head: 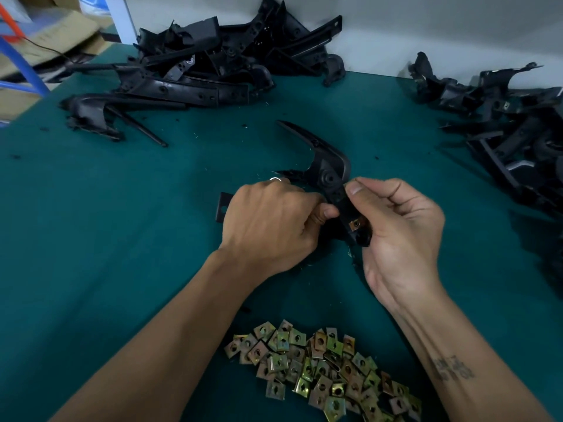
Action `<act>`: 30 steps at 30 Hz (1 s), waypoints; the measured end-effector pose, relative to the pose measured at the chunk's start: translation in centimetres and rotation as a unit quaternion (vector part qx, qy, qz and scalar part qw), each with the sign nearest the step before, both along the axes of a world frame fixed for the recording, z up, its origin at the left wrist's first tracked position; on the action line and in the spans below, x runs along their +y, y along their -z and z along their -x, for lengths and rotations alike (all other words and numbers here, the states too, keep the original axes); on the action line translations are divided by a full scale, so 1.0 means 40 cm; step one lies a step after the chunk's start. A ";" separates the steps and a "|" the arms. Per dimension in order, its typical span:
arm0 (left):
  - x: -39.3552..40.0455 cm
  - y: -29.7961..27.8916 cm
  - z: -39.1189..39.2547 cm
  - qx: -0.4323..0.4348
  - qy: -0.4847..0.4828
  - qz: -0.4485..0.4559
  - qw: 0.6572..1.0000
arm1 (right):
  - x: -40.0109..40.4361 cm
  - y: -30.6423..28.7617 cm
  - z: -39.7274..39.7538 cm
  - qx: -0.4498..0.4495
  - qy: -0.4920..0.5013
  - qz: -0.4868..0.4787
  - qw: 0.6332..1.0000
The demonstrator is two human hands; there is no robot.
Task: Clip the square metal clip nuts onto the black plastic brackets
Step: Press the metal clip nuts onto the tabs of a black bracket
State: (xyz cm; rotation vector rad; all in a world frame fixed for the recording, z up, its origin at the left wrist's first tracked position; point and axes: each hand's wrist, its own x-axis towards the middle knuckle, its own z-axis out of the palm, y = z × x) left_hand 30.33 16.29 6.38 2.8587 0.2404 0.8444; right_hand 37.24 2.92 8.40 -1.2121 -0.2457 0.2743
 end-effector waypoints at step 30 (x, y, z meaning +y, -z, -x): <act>0.000 -0.001 0.004 -0.052 0.038 0.023 0.998 | -0.005 -0.001 -0.002 -0.036 -0.053 -0.035 0.997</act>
